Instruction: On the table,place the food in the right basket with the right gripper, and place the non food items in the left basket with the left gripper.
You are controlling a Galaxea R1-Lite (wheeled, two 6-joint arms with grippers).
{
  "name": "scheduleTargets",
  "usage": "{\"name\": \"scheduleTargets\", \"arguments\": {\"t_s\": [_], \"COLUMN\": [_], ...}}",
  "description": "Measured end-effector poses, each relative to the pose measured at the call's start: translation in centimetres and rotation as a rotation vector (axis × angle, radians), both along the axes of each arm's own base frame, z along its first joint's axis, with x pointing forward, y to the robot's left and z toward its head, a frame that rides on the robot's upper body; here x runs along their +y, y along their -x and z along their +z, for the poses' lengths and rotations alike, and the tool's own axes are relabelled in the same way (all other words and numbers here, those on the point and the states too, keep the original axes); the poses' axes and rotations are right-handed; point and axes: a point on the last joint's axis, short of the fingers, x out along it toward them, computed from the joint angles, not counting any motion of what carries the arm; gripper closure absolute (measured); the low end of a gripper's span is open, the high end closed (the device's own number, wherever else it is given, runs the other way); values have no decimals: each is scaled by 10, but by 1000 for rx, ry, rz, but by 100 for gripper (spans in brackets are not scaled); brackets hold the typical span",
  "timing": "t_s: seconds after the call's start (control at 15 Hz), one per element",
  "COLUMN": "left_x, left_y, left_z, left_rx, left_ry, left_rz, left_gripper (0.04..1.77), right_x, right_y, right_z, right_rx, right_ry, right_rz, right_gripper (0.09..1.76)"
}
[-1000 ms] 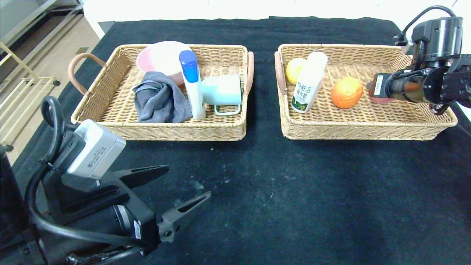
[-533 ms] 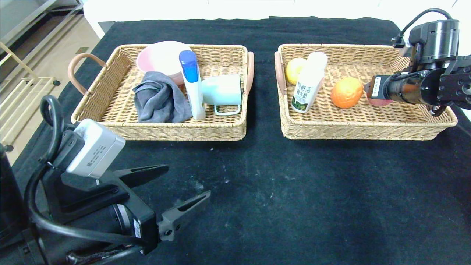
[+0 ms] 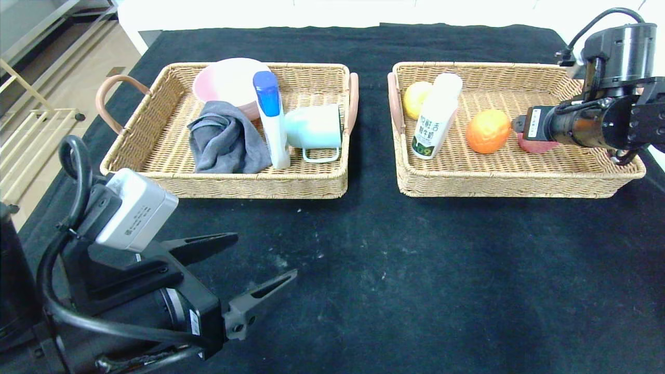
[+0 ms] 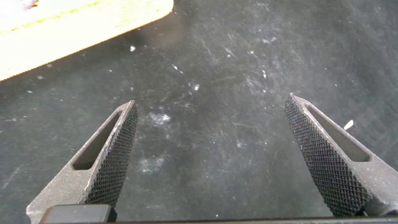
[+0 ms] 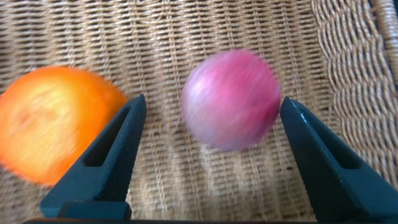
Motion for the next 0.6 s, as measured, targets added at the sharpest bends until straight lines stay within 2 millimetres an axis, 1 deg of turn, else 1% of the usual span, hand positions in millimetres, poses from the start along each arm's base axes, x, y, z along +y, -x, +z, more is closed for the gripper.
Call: {"name": "scheduleTargets", "arguments": {"t_s": [0.13,0.27,0.33,0.47,0.6], "left_x": [0,2,3,9,19], "left_y": [0,0,-1,-3,-3], "left_z": [1,3,5,12,22], "left_rx": [-5,-21,-37,-63,-91], "left_ry": [1,-5,-9,-3,9], "left_rz": [13,45,71,145,222], "left_gripper": [9,9,9,9,9], "right_x": [2,1,1,-2,-4], "right_y": [20,48,62,95,132], "right_z": [8,16,17,16,14], "right_rx": [-9,-15,-11,0,-2], "right_ry": [4,19,28,41,59], "right_rz": [16,36,48,82,147], "right_gripper": [24,22,21,19,18]}}
